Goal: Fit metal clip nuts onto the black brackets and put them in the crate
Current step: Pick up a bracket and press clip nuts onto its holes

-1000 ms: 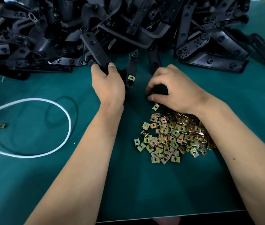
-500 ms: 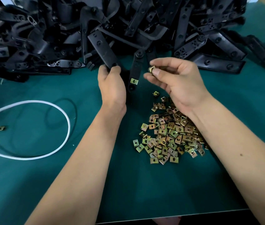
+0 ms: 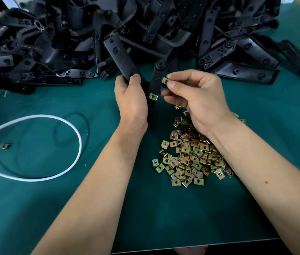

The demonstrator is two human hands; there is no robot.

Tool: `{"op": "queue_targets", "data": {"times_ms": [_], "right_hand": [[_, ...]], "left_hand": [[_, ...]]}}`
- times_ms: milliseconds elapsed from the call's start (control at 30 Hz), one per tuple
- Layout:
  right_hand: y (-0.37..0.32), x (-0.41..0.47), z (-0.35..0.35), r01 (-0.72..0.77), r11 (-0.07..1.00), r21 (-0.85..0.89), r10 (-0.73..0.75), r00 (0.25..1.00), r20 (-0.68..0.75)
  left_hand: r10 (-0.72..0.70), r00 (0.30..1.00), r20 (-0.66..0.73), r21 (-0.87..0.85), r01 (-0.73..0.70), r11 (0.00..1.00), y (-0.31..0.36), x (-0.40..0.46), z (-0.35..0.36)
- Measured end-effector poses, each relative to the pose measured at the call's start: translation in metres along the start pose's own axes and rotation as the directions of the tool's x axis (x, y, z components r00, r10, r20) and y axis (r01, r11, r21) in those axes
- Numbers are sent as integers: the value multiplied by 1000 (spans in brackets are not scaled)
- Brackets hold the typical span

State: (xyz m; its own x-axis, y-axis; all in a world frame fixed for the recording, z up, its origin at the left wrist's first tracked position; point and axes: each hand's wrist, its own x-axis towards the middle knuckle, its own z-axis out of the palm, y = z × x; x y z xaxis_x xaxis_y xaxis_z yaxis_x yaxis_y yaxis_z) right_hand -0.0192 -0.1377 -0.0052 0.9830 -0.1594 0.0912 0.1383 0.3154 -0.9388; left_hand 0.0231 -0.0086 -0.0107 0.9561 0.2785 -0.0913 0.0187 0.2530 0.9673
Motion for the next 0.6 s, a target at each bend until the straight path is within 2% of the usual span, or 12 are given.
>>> {"op": "queue_targets", "data": {"times_ms": [267,600], "right_hand": [[-2,0,1,-26,999,24,26,1000,-8],[-6,0,-1,37,988,-150,-36,999,7]], "left_hand": [[45,999,-2,61,-45,997,-4,3,0],[97,992,85,154,-109,982,-6,6,-2]]}}
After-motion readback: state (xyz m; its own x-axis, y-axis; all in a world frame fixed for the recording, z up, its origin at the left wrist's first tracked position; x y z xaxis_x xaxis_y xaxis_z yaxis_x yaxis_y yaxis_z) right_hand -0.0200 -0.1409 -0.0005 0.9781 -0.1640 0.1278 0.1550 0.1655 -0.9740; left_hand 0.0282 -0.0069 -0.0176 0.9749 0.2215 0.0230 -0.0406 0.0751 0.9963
